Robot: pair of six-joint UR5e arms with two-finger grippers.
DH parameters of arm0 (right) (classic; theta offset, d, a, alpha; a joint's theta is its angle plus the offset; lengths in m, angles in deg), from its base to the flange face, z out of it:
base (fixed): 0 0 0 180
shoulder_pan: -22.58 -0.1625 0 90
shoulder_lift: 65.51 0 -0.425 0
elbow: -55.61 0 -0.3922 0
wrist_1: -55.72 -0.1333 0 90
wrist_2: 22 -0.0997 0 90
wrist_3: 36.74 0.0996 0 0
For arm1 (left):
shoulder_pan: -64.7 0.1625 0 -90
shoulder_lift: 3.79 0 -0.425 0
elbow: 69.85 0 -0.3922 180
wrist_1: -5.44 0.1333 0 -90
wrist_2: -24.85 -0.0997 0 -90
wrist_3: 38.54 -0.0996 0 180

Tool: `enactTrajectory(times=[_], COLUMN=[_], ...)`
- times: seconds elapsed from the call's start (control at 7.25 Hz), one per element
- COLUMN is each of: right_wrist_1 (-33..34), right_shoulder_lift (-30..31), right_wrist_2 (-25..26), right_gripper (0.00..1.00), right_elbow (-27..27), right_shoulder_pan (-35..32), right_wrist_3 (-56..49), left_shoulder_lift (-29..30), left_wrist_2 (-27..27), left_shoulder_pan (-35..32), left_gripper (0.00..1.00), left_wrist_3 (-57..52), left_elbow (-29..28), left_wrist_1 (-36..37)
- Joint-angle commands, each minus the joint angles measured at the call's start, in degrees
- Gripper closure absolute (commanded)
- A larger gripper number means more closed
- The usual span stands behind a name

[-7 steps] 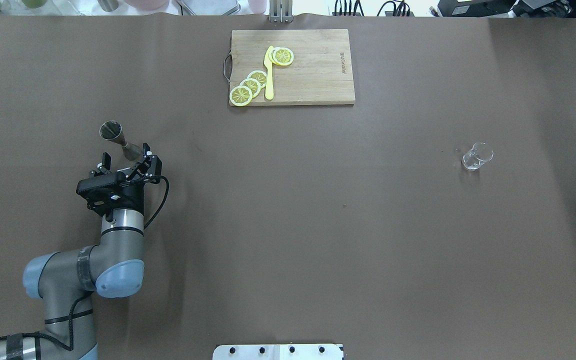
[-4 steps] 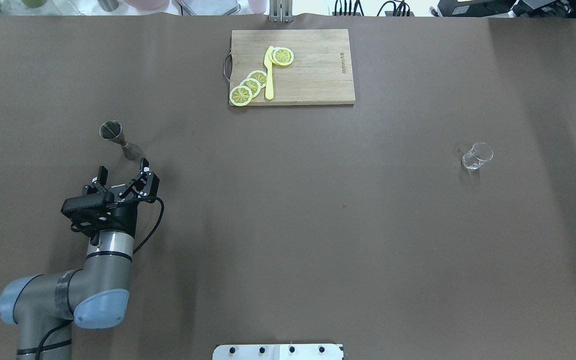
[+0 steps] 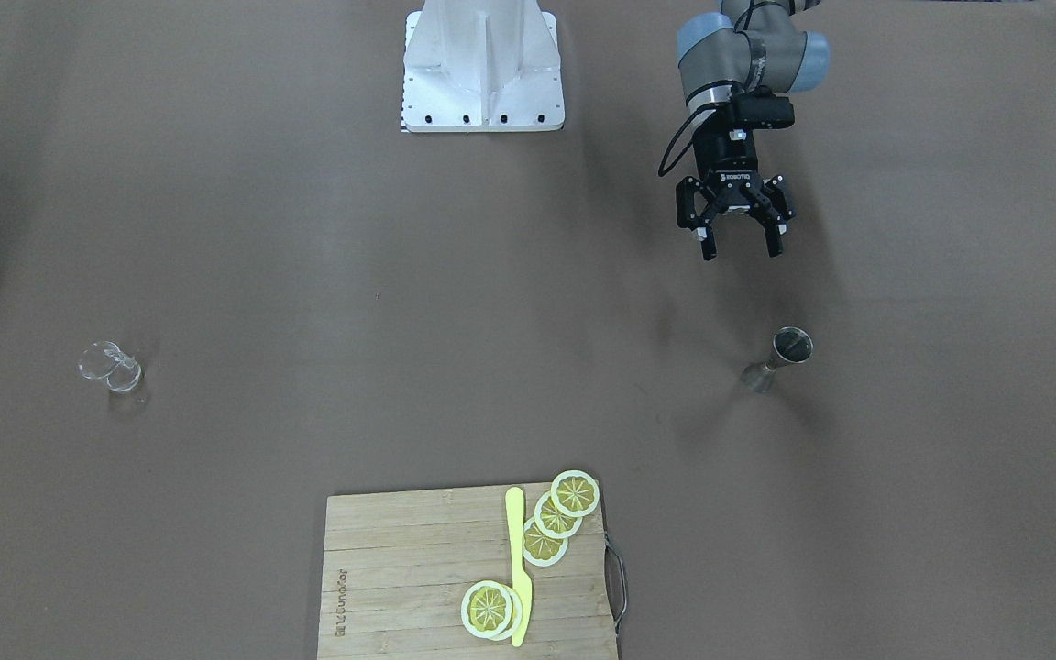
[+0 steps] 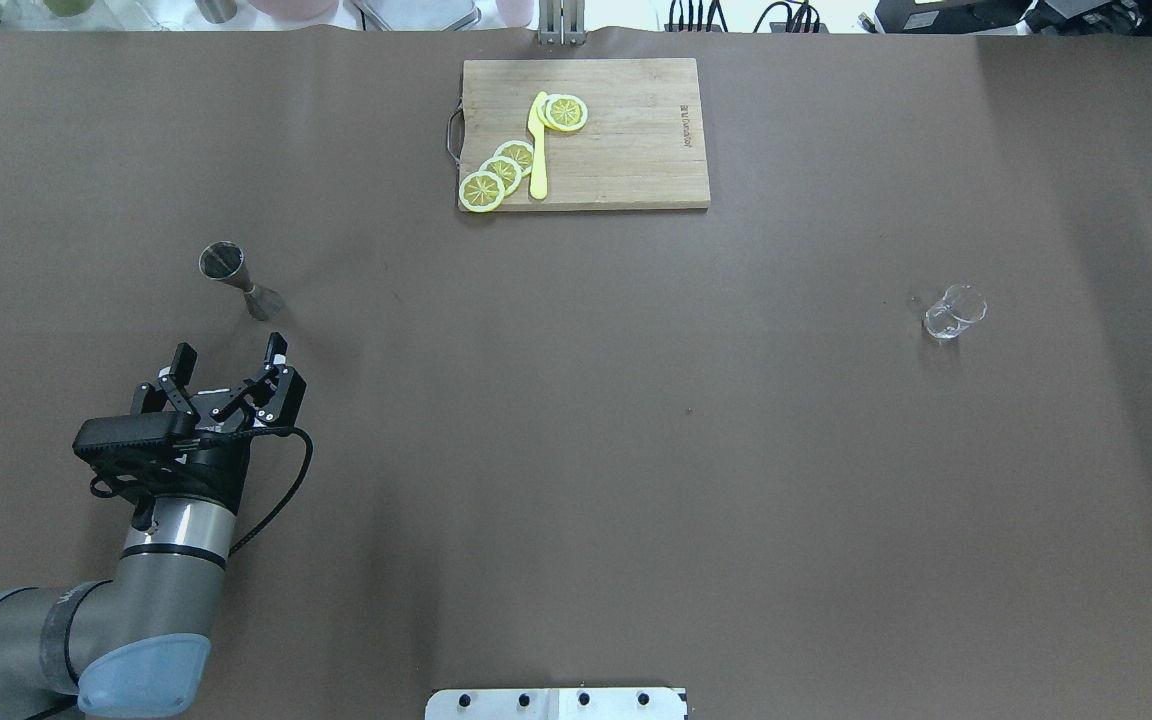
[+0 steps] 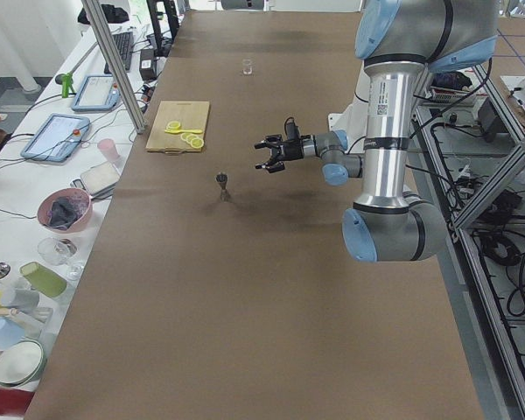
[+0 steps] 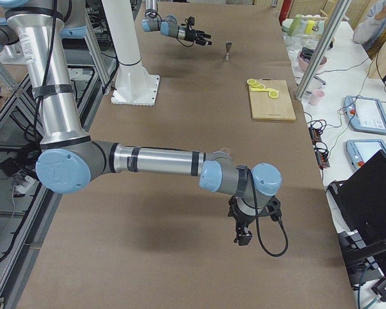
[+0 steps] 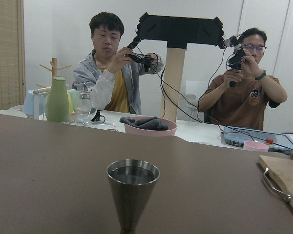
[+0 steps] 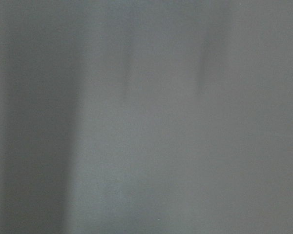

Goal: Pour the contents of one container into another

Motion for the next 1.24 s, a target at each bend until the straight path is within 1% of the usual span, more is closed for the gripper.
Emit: enactTrajectory(times=[0.0, 0.14, 0.28, 0.41, 0.55, 0.69, 0.83, 0.96, 1.1], right_wrist_1=[-0.5, -3.0, -4.3, -4.5, -4.6, -4.5, -4.5, -4.4, -4.3], right_shoulder_lift=[5.3, 5.0, 5.1, 5.6, 4.9, 5.8, 5.5, 5.5, 5.8], right_wrist_2=[-1.8, -1.6, -1.1, -1.0, 0.3, 0.2, 0.1, 0.1, -0.6], right_gripper=[0.0, 0.0, 0.0, 0.0, 0.0, 0.0, 0.0, 0.0, 0.0], right_elbow=[-4.6, -4.7, -4.8, -4.1, -4.0, -3.9, -4.3, -4.4, -4.3], right_shoulder_pan=[-0.3, -0.3, -0.3, -0.3, -0.2, -0.2, -0.2, -0.3, -0.3], right_wrist_3=[8.7, 8.7, 8.7, 9.4, 9.4, 9.7, 9.7, 9.8, 9.8], left_shoulder_lift=[-0.2, 0.4, 2.4, 6.8, 10.2, 13.3, 18.6, 21.0, 21.6], left_wrist_2=[6.0, 10.3, 15.6, 21.7, 25.1, 31.1, 41.1, 49.5, 55.8], left_shoulder_pan=[-4.3, -8.0, -12.1, -17.1, -20.0, -24.4, -30.6, -34.5, -38.0], left_gripper=[0.02, 0.02, 0.02, 0.02, 0.02, 0.02, 0.02, 0.02, 0.02], left_wrist_3=[-5.5, -9.0, -13.1, -14.1, -14.4, -17.7, -23.7, -27.7, -29.5], left_elbow=[3.3, 4.4, 4.7, 4.7, 4.4, 4.2, 3.7, 1.6, -1.0], left_wrist_1=[0.0, 0.0, 0.5, 6.0, 11.5, 14.8, 19.2, 21.2, 21.1])
